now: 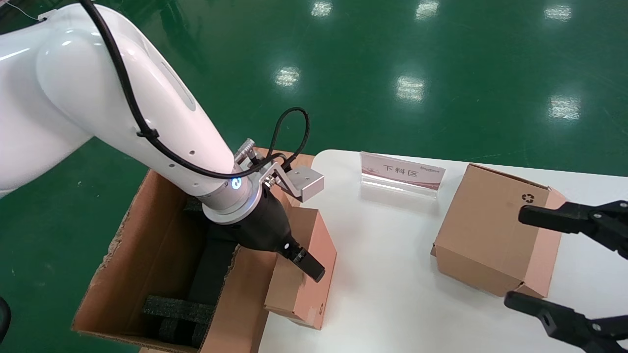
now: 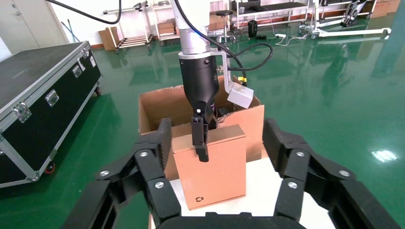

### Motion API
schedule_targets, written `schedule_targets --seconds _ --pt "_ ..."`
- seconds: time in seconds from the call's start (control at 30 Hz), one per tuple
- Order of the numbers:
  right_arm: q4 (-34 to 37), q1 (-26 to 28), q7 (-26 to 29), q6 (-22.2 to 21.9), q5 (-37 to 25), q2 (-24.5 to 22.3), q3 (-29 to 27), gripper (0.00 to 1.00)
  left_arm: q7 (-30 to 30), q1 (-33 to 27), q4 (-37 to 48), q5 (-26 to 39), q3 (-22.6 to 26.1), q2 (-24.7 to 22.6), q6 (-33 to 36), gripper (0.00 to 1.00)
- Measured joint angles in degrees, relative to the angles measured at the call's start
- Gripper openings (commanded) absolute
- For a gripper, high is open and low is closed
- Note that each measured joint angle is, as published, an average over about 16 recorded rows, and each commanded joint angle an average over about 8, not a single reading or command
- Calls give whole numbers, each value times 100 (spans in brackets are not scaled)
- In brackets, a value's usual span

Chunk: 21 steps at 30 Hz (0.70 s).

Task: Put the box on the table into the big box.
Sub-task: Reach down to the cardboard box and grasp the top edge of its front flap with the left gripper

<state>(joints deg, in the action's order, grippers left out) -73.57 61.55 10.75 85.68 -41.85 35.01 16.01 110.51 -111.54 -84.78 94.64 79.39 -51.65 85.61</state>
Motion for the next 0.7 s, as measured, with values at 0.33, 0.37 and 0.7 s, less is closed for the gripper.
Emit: schedule_targets --seconds 0.33,0.37,0.7 --pt "0 0 0 0 0 0 0 100 1 0 0 0 1 -1 2 0" --pt "0 0 0 0 0 0 0 100 1 0 0 0 1 -1 2 0" --pt "0 0 0 0 0 0 0 100 -2 -9 0 5 -10 -2 -1 0"
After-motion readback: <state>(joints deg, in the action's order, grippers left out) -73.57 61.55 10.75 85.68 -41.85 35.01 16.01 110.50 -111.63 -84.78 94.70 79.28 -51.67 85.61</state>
